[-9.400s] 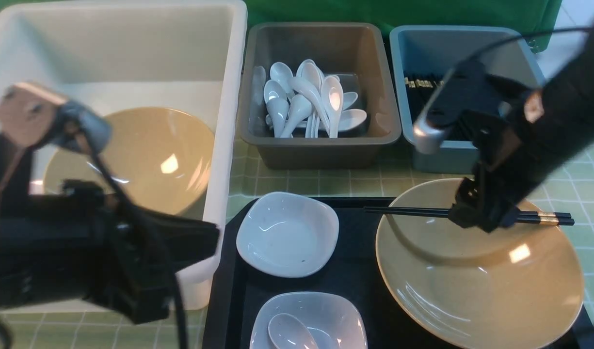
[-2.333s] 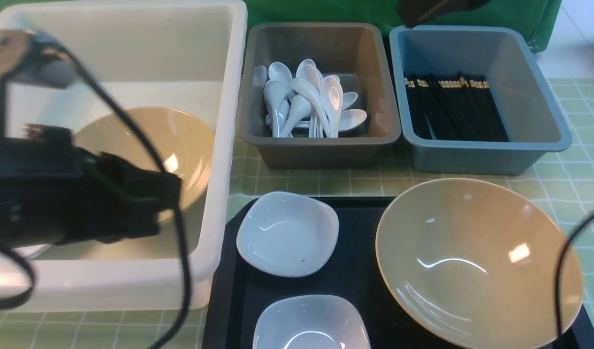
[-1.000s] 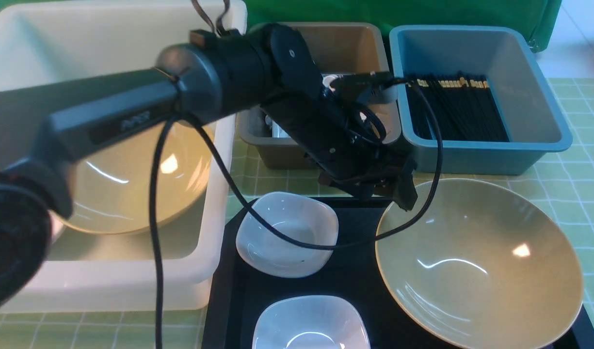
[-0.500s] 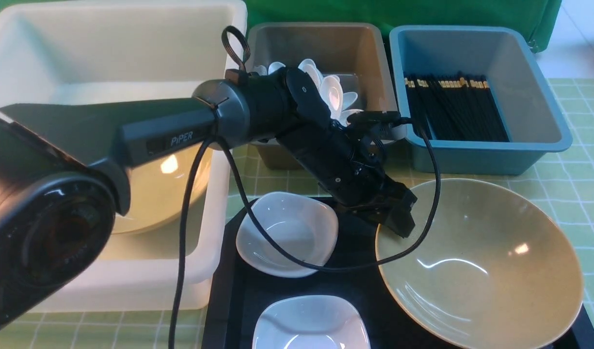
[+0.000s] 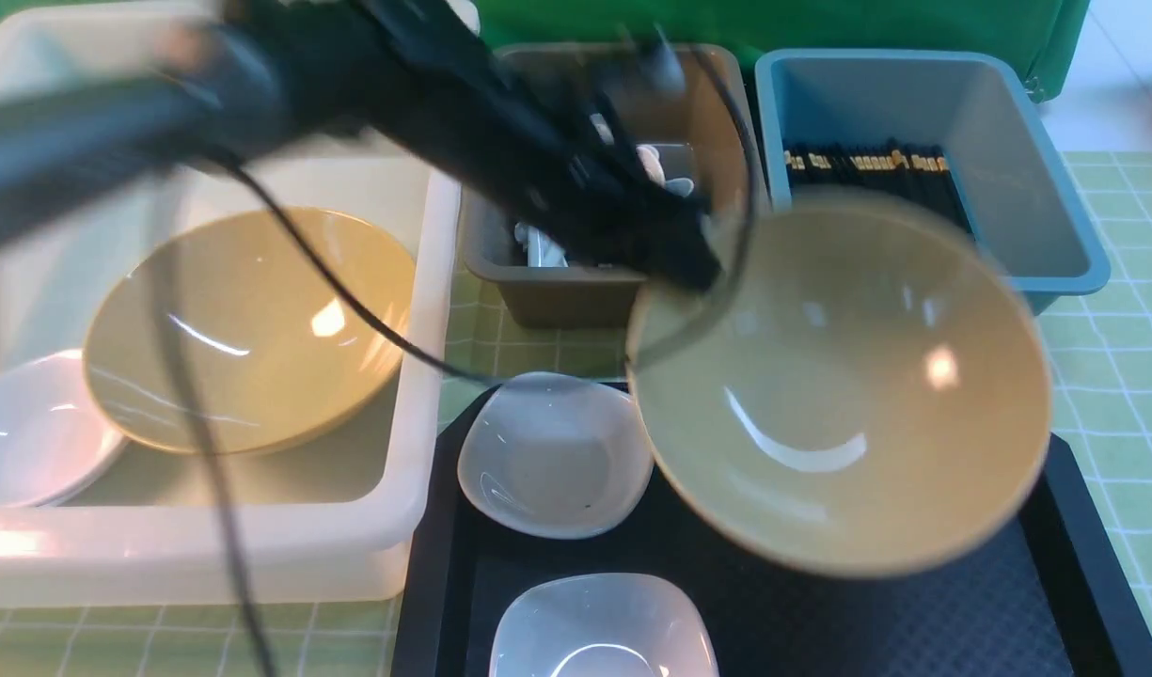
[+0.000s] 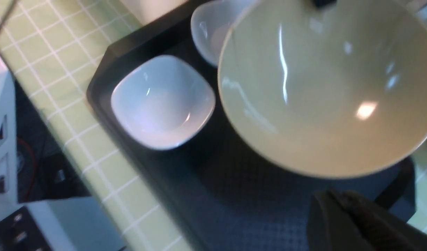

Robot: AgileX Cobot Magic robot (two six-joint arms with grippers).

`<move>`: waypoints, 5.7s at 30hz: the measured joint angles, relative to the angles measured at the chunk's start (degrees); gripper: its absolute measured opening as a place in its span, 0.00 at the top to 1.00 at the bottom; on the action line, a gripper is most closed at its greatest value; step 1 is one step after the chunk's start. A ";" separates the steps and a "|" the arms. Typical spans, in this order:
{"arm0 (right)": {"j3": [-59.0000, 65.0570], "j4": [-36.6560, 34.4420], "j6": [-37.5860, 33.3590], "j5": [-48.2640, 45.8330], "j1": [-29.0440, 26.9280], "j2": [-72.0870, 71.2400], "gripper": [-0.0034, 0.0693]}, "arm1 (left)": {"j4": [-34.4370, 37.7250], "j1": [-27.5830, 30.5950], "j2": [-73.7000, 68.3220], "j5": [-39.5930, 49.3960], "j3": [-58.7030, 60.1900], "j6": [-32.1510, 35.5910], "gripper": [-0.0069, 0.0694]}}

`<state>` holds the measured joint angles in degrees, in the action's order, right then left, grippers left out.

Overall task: On green table put chopsticks spoon bowls plates into blue grey white boxes.
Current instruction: 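Grasp the large bowl on the tray by its rim, then place the tan bowl onto the bowl stack in the left bin with the left gripper, then grasp the small white bowl on the black tray by its rim with the left gripper, then place the white bowl into the white bin with the other dishes with the left gripper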

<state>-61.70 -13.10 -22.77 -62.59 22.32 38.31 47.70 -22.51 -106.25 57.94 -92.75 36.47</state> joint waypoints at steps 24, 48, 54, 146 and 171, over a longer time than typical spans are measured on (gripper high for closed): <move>0.11 -23.67 -19.68 11.72 0.00 12.59 0.88 | -8.64 52.42 15.34 5.50 11.49 -5.41 0.89; 0.11 -23.92 -20.10 10.90 0.00 12.66 0.85 | -19.92 43.80 16.24 -11.90 26.93 -13.59 0.55; 0.11 -23.93 -19.90 9.99 0.00 12.66 0.84 | -21.60 43.56 20.34 -12.65 26.82 -14.29 0.14; 0.11 -25.87 -18.99 0.93 0.00 12.06 0.70 | -23.03 -16.68 -3.24 11.25 0.87 25.82 0.89; 0.11 -30.38 -22.39 6.15 0.00 12.06 0.68 | -23.26 50.21 23.71 10.08 14.50 1.71 0.89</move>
<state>-61.59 -43.48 -45.16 -56.44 22.32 50.37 24.44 27.69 -82.54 68.02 -78.25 38.17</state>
